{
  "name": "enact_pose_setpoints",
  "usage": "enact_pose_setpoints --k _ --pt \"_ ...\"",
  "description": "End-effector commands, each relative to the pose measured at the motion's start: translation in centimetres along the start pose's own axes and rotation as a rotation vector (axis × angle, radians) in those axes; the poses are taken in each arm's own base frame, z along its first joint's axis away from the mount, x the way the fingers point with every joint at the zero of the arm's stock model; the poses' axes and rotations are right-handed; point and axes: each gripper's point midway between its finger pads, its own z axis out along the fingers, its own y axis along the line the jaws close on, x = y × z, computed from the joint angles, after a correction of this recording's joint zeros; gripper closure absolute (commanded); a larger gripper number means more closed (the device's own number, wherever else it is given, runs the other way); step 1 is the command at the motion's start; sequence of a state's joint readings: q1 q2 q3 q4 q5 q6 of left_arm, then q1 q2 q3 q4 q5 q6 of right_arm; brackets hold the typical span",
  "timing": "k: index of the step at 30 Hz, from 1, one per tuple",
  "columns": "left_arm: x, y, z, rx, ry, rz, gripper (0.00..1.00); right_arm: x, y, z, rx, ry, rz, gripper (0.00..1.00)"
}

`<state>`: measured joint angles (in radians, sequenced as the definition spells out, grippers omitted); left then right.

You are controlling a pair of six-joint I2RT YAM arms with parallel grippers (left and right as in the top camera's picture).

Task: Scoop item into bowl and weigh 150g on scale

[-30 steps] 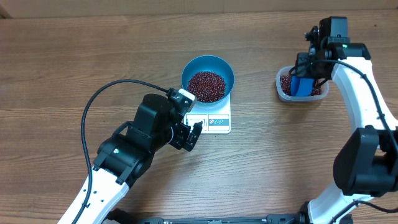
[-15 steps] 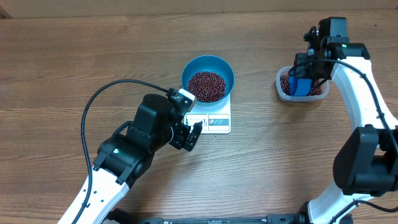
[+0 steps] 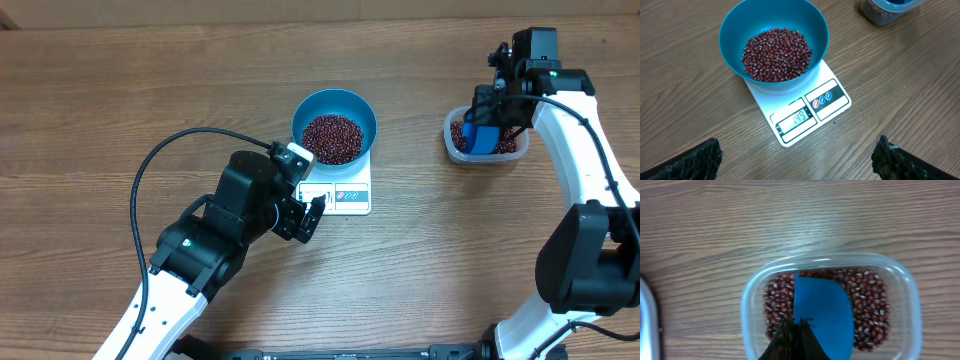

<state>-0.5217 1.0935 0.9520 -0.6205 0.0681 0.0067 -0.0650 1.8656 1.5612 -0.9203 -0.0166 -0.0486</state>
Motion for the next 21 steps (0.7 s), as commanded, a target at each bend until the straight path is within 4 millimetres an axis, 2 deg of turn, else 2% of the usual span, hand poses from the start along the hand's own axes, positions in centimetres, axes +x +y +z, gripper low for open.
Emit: enact_pose_setpoints --k 1,12,21 --pt "-0.9 0.1 -0.4 -0.001 -0.025 0.013 0.00 -0.1 -1.8 -0.2 0.096 0.000 0.003 0.96" --pt "-0.9 0.1 -0.4 -0.001 -0.025 0.013 0.01 -0.3 -1.6 -0.6 0.084 -0.006 0.003 0.96" --pt "-0.9 0.1 -0.4 -0.001 -0.025 0.013 0.01 -2.0 -1.3 -3.7 0.074 -0.086 0.003 0.96"
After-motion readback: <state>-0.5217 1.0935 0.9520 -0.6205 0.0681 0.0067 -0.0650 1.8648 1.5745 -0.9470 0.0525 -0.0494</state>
